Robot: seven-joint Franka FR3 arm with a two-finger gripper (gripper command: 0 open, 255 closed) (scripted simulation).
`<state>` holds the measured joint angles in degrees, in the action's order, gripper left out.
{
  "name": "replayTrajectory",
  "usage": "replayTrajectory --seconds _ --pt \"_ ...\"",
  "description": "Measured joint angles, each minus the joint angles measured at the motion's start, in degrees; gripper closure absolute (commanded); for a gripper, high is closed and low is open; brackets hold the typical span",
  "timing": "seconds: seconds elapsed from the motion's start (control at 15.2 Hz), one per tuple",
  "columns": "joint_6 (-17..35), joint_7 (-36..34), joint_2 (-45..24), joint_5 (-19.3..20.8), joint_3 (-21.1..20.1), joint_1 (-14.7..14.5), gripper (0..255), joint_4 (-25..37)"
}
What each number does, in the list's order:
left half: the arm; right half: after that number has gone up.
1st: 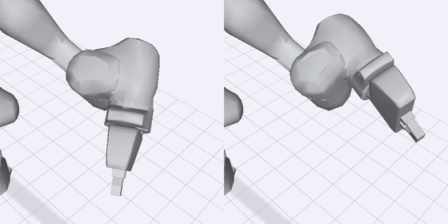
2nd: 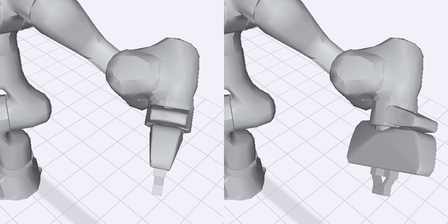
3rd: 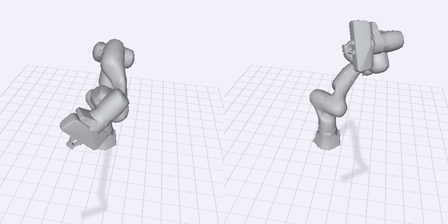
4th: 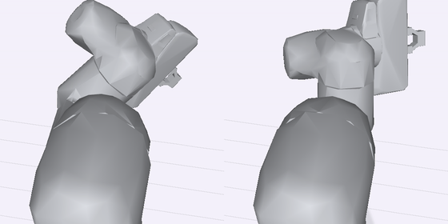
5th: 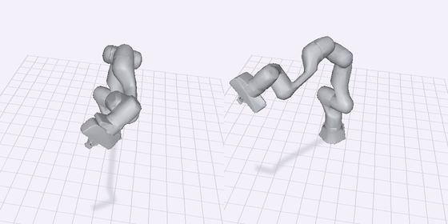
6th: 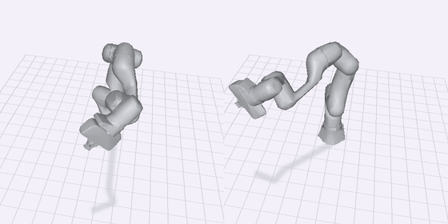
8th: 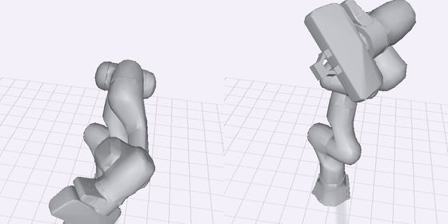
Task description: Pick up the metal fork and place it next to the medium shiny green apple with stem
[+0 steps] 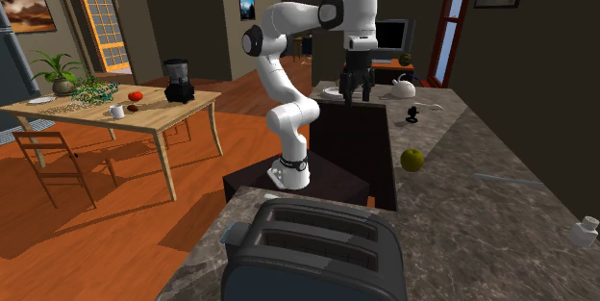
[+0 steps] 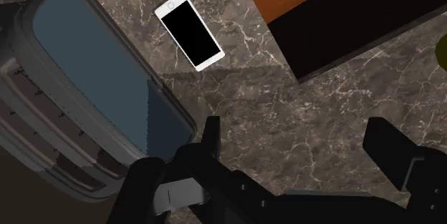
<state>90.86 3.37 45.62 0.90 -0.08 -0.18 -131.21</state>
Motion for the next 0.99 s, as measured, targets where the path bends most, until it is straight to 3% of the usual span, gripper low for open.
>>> replayTrajectory --seconds 0.4,0.99 --pt "2.4 5.9 3.4 1.4 4.0 -0.3 0 -7.6" --pt "8.4 19.5 7.7 7.1 14.0 1.0 0 -22.3"
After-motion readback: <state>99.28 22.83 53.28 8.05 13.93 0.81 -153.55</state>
